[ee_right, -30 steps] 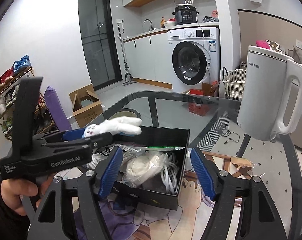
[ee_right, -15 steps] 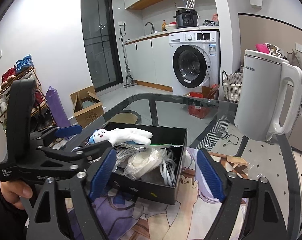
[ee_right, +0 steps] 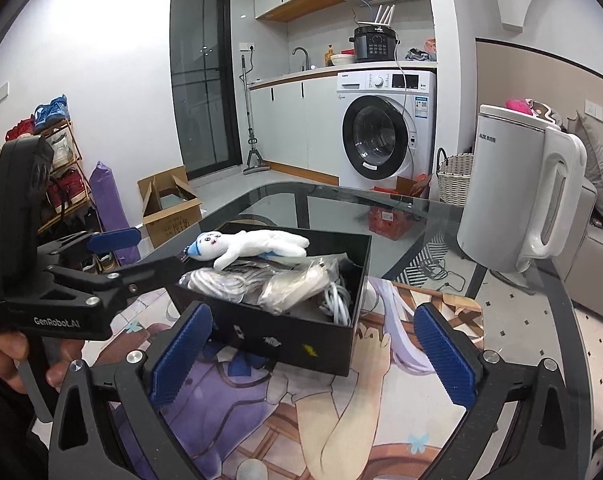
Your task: Organize soft objects
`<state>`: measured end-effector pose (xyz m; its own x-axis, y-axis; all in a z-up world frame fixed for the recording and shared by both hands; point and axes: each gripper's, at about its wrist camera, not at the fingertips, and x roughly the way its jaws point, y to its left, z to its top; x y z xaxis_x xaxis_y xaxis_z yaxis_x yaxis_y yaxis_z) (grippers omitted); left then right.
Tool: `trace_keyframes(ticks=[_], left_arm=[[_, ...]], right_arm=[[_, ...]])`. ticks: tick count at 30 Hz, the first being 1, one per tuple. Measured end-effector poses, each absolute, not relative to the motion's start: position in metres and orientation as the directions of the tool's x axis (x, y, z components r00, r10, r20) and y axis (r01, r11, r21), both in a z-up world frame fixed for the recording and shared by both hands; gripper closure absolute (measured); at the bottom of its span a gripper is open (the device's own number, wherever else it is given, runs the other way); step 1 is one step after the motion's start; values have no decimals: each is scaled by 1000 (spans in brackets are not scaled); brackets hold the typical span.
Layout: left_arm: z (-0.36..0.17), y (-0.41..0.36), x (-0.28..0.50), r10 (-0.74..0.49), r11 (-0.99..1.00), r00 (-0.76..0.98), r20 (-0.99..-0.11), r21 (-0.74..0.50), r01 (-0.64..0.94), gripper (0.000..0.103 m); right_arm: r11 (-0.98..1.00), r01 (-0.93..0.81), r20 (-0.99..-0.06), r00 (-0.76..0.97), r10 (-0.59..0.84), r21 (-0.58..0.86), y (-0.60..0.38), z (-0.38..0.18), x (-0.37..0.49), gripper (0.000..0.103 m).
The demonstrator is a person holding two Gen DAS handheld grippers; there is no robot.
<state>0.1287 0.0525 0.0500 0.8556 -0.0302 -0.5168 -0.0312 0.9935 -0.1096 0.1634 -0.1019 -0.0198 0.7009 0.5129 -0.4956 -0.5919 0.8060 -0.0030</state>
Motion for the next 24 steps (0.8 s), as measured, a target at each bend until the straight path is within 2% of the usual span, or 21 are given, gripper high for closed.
trace_keyframes(ticks=[18,24], left_arm=[[15,42,112,-6,997,870,-493,-67,-31,0],[15,45,111,-18,996,877,-480,-90,-29,0]], right_arm=[[823,-568,-458,739,494,-29,-101,-49,149,1],[819,-572,-445,743,500,-33,-102,-48,149,1]])
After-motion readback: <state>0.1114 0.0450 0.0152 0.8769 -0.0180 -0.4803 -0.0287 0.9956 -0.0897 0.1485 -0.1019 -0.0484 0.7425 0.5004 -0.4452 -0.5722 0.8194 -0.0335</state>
